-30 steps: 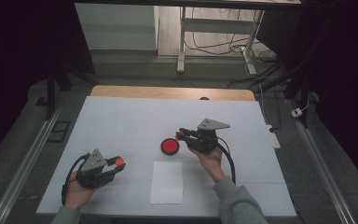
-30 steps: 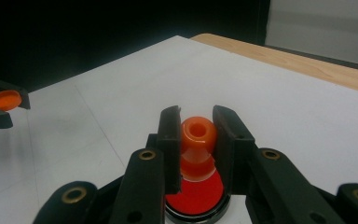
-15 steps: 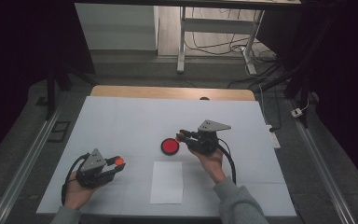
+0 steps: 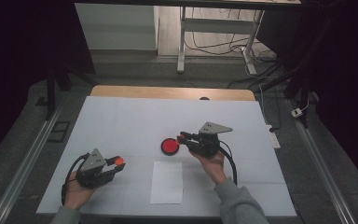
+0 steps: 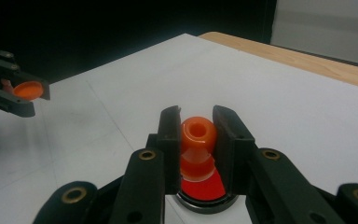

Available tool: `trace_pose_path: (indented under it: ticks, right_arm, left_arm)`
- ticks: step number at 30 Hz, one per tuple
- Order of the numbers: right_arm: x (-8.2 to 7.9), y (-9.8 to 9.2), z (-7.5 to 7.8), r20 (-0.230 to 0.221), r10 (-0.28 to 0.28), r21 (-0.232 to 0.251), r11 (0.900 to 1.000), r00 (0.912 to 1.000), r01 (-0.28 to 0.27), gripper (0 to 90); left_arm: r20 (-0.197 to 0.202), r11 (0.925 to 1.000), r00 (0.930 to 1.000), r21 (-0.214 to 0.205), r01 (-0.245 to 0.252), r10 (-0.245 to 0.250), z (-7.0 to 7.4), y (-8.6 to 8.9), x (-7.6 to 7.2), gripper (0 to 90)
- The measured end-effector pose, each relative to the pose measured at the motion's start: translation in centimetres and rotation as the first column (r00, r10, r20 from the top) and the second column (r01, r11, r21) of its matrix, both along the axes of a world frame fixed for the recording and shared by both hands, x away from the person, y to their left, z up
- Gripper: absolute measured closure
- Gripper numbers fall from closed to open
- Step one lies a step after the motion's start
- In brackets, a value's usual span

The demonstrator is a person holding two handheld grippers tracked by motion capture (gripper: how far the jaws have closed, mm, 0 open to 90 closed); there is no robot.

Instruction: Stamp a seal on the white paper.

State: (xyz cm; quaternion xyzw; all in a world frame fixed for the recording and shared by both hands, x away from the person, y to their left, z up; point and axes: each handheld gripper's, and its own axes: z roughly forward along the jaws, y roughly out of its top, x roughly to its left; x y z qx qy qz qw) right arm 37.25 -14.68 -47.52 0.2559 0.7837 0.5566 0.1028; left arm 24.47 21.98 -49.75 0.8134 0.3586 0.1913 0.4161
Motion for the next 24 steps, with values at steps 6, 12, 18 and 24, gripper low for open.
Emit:
trace_pose_path:
  ticks: [6, 12, 18, 24]
  right_arm:
    - [-0.4, -0.2, 0.0, 0.002, 0.004, -0.005, 1.0, 1.0, -0.004, 73.2]
    - [-0.8, -0.6, -0.1, 0.006, 0.007, -0.015, 0.9999, 1.0, -0.007, 73.1]
    - [-1.0, -0.7, -0.2, 0.002, 0.011, -0.015, 0.9998, 0.9999, -0.011, 73.2]
    - [-1.5, -0.8, -0.2, 0.002, 0.014, -0.011, 0.9998, 0.9999, -0.014, 73.1]
  left_arm:
    - [0.0, 1.0, 1.0, -0.001, -0.003, 0.003, 0.0, 0.0, 0.0, 64.8]
    - [-0.002, 1.0, 1.0, -0.002, -0.001, 0.001, 0.0, 0.0, 0.0, 64.8]
    - [-0.003, 1.0, 1.0, -0.002, 0.0, 0.0, -0.1, 0.1, 0.0, 64.8]
    - [-0.006, 1.0, 1.0, -0.001, 0.001, -0.001, -0.1, 0.0, 0.0, 64.8]
